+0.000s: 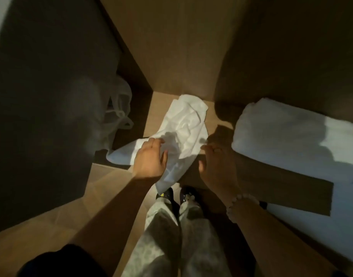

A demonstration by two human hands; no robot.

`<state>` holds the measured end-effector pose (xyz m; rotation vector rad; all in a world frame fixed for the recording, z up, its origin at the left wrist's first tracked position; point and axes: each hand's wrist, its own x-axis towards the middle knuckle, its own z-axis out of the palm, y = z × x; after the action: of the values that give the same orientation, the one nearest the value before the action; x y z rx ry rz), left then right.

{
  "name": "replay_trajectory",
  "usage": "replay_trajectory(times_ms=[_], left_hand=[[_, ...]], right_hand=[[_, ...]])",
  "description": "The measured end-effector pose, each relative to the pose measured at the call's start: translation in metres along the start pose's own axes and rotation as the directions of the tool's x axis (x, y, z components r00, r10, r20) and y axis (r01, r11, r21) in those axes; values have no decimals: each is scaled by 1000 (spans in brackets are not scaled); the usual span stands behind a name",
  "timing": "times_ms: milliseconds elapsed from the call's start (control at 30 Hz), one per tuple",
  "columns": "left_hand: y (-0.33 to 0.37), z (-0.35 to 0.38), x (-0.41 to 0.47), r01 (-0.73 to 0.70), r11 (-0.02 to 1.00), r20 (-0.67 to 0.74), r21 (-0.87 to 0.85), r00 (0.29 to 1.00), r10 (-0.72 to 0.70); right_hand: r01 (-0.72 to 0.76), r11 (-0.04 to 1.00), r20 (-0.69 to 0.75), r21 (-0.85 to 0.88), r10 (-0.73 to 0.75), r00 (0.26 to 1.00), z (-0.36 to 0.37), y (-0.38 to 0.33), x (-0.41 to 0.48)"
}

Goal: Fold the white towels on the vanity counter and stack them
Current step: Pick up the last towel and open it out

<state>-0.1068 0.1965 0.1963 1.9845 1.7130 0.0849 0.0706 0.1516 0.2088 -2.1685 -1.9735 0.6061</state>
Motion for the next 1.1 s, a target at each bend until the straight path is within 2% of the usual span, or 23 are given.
replay_trajectory(times_ms=[100, 200, 333, 400, 467, 633, 767, 900, 933, 1033, 1100], left_hand=[[-18, 26, 11, 10, 998, 13, 65, 1000, -11], [-38, 51, 28, 23, 981, 61, 193, 997, -35], [-59, 87, 47, 17, 987, 80, 158, 996, -30], [-67, 104, 52, -29, 980, 96, 196, 995, 10], [-72, 116, 57, -64, 956, 51, 285, 997, 51], [-76, 123, 63, -50, 936, -23, 348, 998, 62], [-68, 120, 62, -45, 911, -48, 411, 996, 71], [-57, 109, 55, -85, 886, -106, 456, 983, 150], [-52, 105, 54, -87, 882, -108, 463, 982, 154], [-28, 78, 43, -88, 915, -83, 393, 988, 130], [-7, 51, 33, -107, 944, -41, 311, 991, 126]], right_hand=[[-19, 998, 142, -52, 26, 989, 31, 5, 19], [26, 994, 250, -109, 2, 968, 58, 8, 45], [111, 985, 354, -131, -58, 933, 99, 11, 80], [128, 983, 354, -132, -74, 932, 115, 13, 91], [137, 981, 334, -140, -83, 939, 127, 13, 95], [149, 967, 223, -206, -101, 970, 149, 15, 99], [266, 922, 279, -282, -186, 942, 136, 12, 102], [132, 978, 380, -158, -63, 923, 110, 5, 96], [123, 980, 370, -156, -58, 927, 101, 3, 93], [153, 977, 214, -151, -119, 969, 66, 0, 83], [72, 996, 253, -54, -56, 966, 32, -8, 70]])
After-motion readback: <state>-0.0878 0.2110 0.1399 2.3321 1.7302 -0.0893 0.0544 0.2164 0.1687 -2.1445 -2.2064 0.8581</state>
